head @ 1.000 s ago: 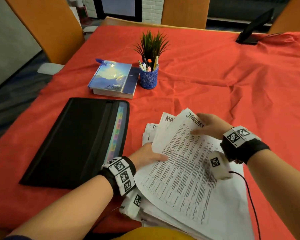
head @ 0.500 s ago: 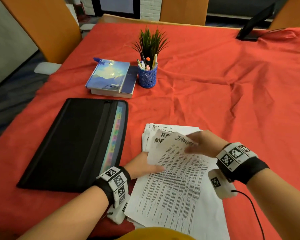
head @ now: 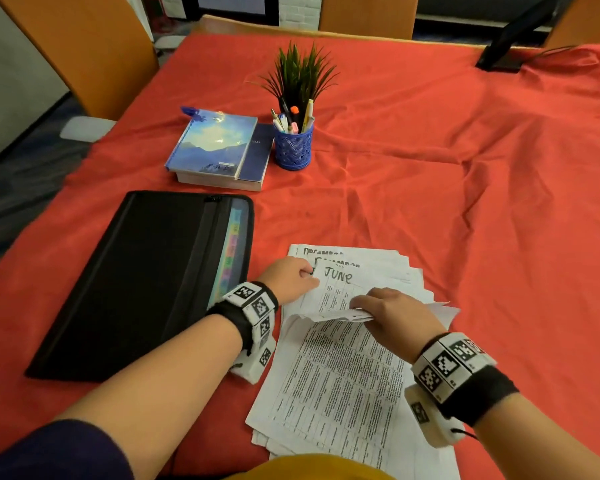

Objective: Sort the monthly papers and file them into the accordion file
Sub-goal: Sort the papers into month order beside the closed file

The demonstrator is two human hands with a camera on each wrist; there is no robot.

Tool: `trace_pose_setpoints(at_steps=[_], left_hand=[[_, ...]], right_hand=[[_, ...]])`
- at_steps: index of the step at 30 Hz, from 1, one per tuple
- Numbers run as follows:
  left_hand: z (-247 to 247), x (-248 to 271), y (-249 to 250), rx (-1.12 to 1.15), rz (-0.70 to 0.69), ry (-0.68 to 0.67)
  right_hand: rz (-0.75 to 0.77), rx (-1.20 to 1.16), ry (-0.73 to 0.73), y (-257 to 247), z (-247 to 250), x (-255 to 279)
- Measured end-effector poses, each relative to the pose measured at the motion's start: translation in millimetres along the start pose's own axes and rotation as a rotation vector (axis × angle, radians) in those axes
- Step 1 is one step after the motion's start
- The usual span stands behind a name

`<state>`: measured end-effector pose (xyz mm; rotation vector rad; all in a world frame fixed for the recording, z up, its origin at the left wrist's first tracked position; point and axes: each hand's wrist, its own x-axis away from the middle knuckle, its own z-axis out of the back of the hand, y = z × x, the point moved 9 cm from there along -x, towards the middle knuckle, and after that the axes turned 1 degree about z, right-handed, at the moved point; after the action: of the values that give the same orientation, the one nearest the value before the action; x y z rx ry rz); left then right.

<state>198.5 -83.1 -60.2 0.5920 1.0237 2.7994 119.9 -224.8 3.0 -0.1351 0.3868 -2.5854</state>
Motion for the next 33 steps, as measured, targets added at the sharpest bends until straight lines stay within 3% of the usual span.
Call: trace_pose_setpoints(at_steps=[5, 12, 17, 23, 27, 33], left_hand=[[-10.9, -1.2, 11.9, 0.004, -0.005, -0.034], [4.2, 6.9, -13.7, 0.482, 0.116, 0.038], [-0.4, 19.5, -18.9, 0.645, 0.139, 0.024], [-2.3, 18.4, -16.4, 0.710, 0.132, 0.028], [-7.1, 17.5, -9.8, 0.672, 0.095, -0.006], [-2.7, 18.9, -11.5, 0.645, 0.056, 0.058]], right_hand=[[-0.029, 0.004, -0.003, -0.5, 2.0, 1.7], [-0.019, -0.024, 0.054, 17.4, 20.4, 0.4], [-0.015, -0.079, 0.079, 14.7, 11.1, 1.2], [0.022, -0.112, 0.047, 7.1, 2.0, -13.2], [-0.043, -0.151, -0.025, 13.3, -4.4, -15.1], [0.050, -0.104, 0.089, 6.2, 9.7, -11.9]])
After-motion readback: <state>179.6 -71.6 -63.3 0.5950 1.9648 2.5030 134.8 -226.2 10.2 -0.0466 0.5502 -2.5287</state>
